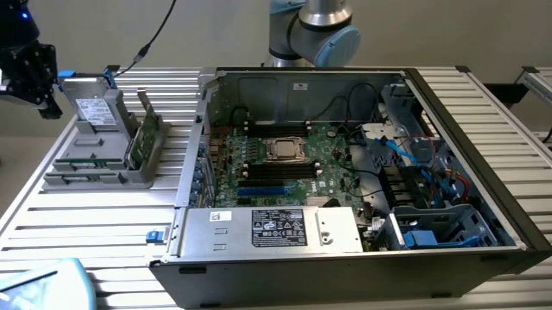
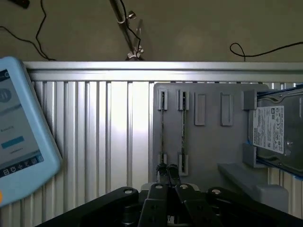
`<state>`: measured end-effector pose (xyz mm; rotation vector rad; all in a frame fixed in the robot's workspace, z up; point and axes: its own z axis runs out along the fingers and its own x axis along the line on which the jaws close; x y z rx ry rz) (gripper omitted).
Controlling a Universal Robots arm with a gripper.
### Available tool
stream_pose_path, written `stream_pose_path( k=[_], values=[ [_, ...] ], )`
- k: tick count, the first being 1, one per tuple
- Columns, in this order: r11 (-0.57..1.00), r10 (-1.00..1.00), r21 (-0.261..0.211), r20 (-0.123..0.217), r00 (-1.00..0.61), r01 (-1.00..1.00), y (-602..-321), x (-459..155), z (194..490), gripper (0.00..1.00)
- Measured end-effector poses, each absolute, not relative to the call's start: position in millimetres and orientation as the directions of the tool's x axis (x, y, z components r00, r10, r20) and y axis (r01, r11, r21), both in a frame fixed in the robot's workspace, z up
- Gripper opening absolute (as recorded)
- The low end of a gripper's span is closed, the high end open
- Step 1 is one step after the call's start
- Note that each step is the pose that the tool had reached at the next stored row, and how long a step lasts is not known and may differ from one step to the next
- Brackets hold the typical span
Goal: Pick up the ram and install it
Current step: 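Pick up the ram and move it above insertion slot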
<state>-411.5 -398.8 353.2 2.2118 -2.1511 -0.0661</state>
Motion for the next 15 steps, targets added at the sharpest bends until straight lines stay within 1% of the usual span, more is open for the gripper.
stream_pose_path(
  k=[2, 4, 5, 7, 9, 10, 15],
  values=[
    [-0.032, -0.999, 0.070, 0.008, 0.033, -0.997, -398.8, -411.5, 353.2, 0.12],
    [-0.032, -0.999, 0.069, 0.008, 0.033, -0.997, -398.8, -411.5, 353.1, 0.25],
    [-0.032, -0.999, 0.070, 0.008, 0.033, -0.997, -398.8, -411.5, 353.1, 0.25],
    [-0.032, -0.999, 0.070, 0.008, 0.033, -0.997, -398.8, -411.5, 353.1, 0.36],
    [-0.032, -0.999, 0.070, 0.008, 0.033, -0.997, -398.8, -411.5, 353.0, 0.36],
    [-0.032, -0.999, 0.069, 0.008, 0.033, -0.997, -398.8, -411.7, 352.3, 0.43],
    [-0.032, -0.999, 0.069, 0.007, 0.033, -0.997, -398.8, -414.1, 343.8, 0.43]
  ],
)
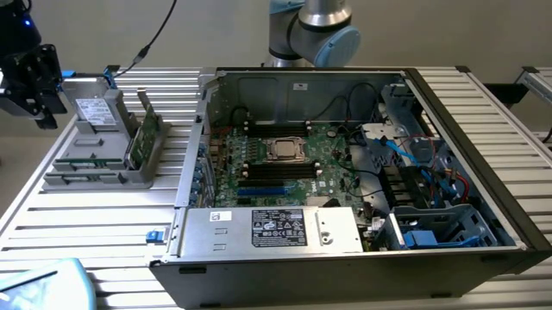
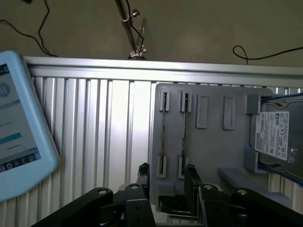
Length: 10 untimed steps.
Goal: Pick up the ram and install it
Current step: 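Pick up the ram and move it above insertion slot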
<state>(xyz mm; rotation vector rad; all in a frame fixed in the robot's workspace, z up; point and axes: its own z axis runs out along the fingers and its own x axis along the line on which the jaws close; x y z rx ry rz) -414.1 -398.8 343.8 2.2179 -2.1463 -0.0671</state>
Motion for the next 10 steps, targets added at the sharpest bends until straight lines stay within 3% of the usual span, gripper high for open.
stream_pose_path(
  k=[10],
  values=[
    [-0.033, -0.999, 0.069, 0.006, 0.033, -0.997, -398.8, -419.3, 326.2, 0.43]
  ],
)
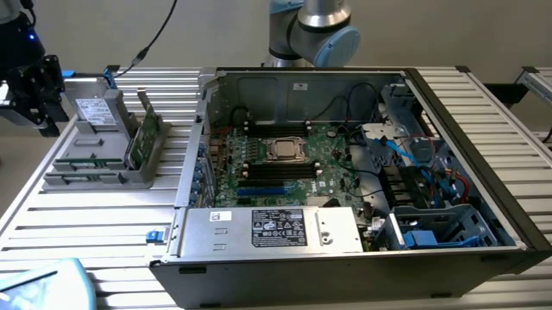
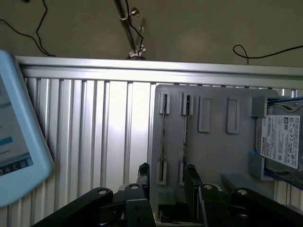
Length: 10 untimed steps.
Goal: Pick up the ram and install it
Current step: 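Pick up the ram and move it above insertion slot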
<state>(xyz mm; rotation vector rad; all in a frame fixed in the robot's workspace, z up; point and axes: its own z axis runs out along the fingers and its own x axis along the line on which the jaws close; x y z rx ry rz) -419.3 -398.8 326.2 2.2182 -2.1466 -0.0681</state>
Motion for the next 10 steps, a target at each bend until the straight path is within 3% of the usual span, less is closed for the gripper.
stream_pose_path(
  k=[10],
  values=[
    [-0.033, -0.999, 0.069, 0.004, 0.033, -0.997, -398.8, -421.7, 308.1, 0.43]
  ],
)
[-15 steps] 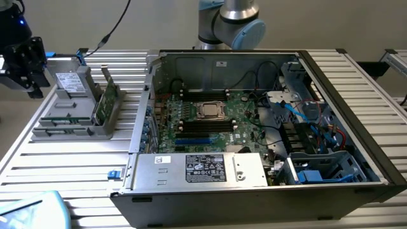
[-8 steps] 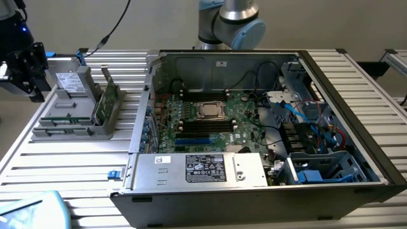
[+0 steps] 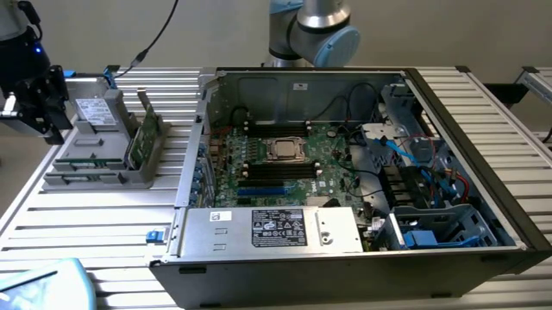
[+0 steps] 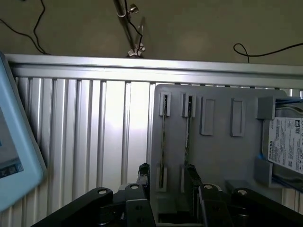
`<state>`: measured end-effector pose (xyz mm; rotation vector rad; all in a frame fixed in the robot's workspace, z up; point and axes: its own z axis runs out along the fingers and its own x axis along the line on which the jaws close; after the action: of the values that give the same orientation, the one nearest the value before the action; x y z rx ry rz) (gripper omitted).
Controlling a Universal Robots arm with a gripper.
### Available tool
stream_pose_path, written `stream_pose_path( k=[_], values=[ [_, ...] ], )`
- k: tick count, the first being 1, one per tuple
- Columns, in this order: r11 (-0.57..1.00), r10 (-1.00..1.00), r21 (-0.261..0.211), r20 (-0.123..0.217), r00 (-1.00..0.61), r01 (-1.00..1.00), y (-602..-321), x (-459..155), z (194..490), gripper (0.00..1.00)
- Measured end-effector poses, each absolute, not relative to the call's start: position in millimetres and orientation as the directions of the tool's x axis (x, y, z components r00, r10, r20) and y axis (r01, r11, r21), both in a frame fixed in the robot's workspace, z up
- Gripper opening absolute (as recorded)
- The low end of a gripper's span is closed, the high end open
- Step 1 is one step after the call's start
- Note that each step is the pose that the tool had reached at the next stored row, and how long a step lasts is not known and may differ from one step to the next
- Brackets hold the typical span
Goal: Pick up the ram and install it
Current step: 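Pick up the ram and move it above insertion slot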
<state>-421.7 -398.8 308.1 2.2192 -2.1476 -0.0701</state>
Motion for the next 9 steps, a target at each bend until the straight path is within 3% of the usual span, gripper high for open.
stream_pose_path(
  k=[9],
  values=[
    [-0.033, -0.999, 0.069, 0.003, 0.033, -0.997, -398.8, -426.7, 291.8, 0.43]
  ],
)
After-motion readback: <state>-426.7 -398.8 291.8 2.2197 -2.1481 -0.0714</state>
